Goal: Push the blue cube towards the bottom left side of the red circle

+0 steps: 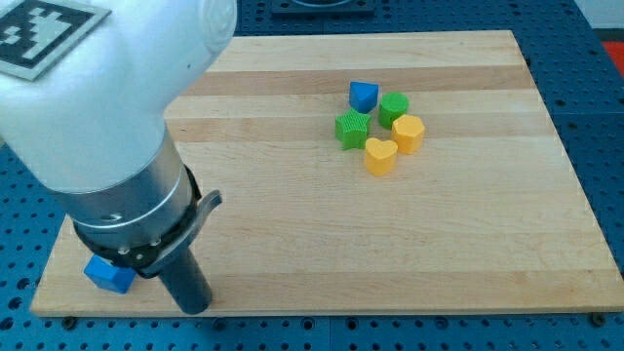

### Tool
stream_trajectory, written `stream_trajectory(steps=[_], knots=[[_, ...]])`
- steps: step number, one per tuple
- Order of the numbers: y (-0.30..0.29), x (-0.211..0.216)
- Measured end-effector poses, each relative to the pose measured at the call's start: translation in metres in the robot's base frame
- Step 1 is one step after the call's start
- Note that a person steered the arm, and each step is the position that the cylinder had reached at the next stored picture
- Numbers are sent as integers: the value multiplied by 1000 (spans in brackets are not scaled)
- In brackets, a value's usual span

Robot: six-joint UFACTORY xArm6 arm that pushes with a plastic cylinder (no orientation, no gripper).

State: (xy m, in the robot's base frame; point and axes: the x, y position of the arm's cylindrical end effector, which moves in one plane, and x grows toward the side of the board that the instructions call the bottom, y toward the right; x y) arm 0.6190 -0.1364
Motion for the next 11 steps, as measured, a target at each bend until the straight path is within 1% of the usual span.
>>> stream_trajectory(steps=[5,9,11], knots=[[-66,-1],[-131,-1],[-130,-4]])
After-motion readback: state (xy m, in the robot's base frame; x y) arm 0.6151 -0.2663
